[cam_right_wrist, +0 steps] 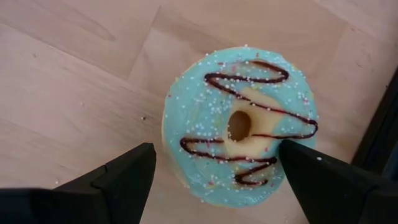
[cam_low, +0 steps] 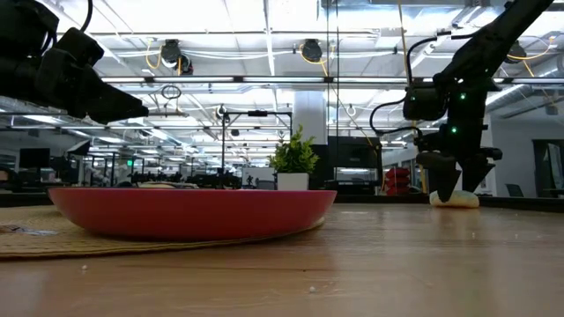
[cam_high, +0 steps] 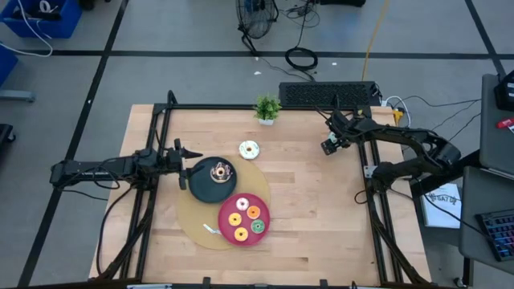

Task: Pick & Place donuts
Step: Put the large blue donut into the black plate

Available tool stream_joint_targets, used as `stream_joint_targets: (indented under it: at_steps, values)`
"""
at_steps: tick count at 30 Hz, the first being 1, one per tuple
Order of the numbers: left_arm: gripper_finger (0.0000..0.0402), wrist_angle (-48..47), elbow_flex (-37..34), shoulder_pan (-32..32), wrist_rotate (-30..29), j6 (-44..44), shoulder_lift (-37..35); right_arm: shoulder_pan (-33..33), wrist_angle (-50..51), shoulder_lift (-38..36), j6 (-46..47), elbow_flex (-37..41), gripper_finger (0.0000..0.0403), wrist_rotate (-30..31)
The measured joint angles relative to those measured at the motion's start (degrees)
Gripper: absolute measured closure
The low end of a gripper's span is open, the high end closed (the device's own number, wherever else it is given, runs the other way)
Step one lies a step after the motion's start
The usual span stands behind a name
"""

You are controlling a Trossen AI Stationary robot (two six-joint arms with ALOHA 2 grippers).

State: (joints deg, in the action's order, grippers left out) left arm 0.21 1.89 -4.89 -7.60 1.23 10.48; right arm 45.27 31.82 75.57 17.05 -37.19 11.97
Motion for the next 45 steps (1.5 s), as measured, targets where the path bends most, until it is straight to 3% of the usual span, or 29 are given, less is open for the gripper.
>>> stream_joint_targets:
  at_steps: [9,30,37,45]
  values:
    - [0.0188,-0.02,0.00,0.00,0.01,0.00,0.00,-0.02,-0.10,0.00,0.20,0.02,0.0123,0.17]
    - [0.0188,0.00,0.00,-0.01,0.01,0.00,0.00,-0.10,-1.12,-0.10,-0.19,0.02,0.0329,-0.29]
    - [0.0188,0.00,0.00,-0.01,0.01,0.00,0.00,-3.08,-9.64,-3.39,-1.50,0.04,0.0382,-7.86]
    - [0.0188,0.00,0.00,-0.02,0.01,-0.01,0.00,-9.52,-25.13,-6.60,-1.31,0.02,0.0386,-17.92]
